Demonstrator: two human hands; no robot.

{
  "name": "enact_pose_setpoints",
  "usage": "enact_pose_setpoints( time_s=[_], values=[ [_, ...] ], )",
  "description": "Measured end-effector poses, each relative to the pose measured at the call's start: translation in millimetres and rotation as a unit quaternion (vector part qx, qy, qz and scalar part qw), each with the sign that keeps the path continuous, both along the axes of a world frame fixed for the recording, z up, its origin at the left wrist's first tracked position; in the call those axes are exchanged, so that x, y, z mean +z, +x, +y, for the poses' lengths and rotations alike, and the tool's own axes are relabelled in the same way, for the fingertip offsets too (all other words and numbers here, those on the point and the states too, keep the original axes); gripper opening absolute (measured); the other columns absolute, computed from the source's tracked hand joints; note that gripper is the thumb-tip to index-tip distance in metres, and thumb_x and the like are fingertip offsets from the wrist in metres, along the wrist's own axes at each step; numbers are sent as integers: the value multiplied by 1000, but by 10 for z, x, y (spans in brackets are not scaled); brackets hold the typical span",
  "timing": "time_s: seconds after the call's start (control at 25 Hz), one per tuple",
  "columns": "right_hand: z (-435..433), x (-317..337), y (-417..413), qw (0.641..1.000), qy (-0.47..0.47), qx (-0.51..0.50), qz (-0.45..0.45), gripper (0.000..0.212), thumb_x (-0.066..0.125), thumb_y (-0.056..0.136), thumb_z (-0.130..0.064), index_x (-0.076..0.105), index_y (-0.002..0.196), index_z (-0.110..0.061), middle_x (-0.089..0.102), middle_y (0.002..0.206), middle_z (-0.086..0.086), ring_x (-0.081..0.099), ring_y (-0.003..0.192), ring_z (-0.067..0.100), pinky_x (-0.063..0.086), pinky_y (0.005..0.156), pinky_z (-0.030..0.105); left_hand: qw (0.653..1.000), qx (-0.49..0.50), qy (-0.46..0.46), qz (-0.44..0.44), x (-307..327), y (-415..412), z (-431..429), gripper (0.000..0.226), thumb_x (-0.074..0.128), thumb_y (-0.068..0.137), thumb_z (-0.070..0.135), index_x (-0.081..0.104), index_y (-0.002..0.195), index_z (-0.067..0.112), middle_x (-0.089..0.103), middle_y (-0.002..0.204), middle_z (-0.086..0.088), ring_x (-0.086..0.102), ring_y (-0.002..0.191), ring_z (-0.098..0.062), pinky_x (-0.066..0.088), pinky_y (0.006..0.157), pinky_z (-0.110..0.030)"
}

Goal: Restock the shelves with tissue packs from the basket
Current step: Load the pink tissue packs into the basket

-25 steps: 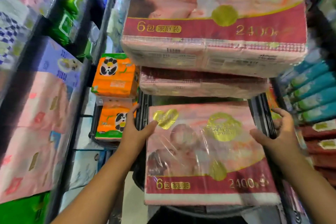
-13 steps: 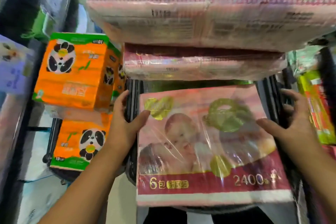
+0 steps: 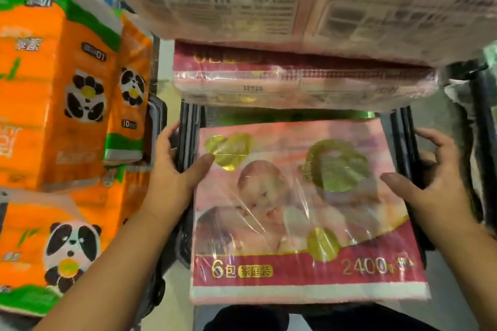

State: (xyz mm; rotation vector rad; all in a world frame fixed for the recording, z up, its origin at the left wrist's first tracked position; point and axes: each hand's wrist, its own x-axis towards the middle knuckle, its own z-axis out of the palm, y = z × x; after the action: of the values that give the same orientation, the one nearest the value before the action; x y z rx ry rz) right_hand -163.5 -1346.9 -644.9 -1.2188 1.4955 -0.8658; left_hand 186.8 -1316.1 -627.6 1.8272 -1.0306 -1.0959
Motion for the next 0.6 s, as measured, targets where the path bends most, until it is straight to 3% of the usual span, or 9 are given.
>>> enact_pose_setpoints(
  time_s=[0.12,0.2,0.28,0.4,0.52,0.6],
  values=[
    [40,-108,77,1000,14,-1,5,79,79,42,-62,38,109,-69,54,106,2,62,82,-2,53,73,18,1000,-1,12,-4,-193,99,15,87,78,70,41,32,143,31,50,126,11,54,102,12,49,80,-14],
    [46,-185,141,1000,13,0,9,80,80,41,-64,38,108,-69,54,105,0,61,82,-4,52,73,17,1000,2,23,-9,-307,180,47,84,73,67,48,32,140,40,49,129,18,51,111,8,46,88,-20],
    [56,-249,192,1000,21,5,11,84,77,38,-79,36,111,-67,53,106,-3,61,86,0,52,74,18,999,4,35,3,-367,210,108,81,71,69,46,31,139,42,44,129,29,45,113,17,43,90,-17],
    [77,-344,177,999,34,0,35,90,72,40,-84,33,118,-61,52,118,7,58,101,20,49,88,31,999,-4,54,-4,-389,184,173,74,66,74,33,29,137,42,33,129,37,33,112,30,33,92,-8],
    [134,-343,201,997,53,14,45,91,71,42,-85,28,119,-64,52,118,-1,56,101,6,47,88,19,997,-6,68,-18,-412,213,193,77,66,74,28,26,140,33,33,134,29,34,118,24,29,94,1],
    [166,-309,230,997,55,12,54,91,76,47,-74,26,122,-63,50,119,-8,55,103,0,46,95,23,997,-15,68,-28,-374,204,198,85,69,77,25,20,146,24,30,140,19,32,124,13,26,98,1]
  ],
)
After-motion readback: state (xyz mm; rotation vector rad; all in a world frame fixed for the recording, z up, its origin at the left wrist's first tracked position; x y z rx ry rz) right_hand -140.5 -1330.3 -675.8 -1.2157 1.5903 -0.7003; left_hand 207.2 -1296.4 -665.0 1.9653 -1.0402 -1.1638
